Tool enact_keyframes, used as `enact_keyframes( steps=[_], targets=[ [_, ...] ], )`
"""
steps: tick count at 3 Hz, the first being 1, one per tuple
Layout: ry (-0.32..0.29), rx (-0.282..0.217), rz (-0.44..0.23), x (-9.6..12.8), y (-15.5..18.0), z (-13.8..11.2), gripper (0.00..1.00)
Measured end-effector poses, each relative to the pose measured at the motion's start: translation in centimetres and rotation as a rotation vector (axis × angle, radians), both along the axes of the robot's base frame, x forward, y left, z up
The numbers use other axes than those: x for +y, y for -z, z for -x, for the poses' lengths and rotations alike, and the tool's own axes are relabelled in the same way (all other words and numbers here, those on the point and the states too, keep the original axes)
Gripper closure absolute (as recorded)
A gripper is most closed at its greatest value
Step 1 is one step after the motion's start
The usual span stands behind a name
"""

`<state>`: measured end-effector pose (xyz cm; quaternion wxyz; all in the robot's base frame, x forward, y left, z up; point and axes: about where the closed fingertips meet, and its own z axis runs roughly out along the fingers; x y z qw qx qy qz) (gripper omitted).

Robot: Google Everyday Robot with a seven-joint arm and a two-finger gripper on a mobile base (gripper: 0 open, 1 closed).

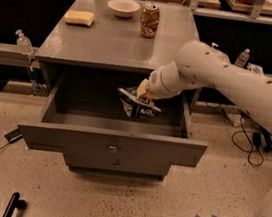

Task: Pick blue chip bag from top drawer and place on counter

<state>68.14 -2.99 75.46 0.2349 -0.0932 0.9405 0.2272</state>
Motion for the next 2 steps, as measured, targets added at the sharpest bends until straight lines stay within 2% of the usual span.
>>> enact_keyframes(
  steps=[1,2],
  targets=[
    [-0.152,-0.008,0.199,-1.6,-3.9,0.6,1.00],
    [-0.250,-0.014,0.258,-3.3,-6.0,1.0,1.00]
  ],
)
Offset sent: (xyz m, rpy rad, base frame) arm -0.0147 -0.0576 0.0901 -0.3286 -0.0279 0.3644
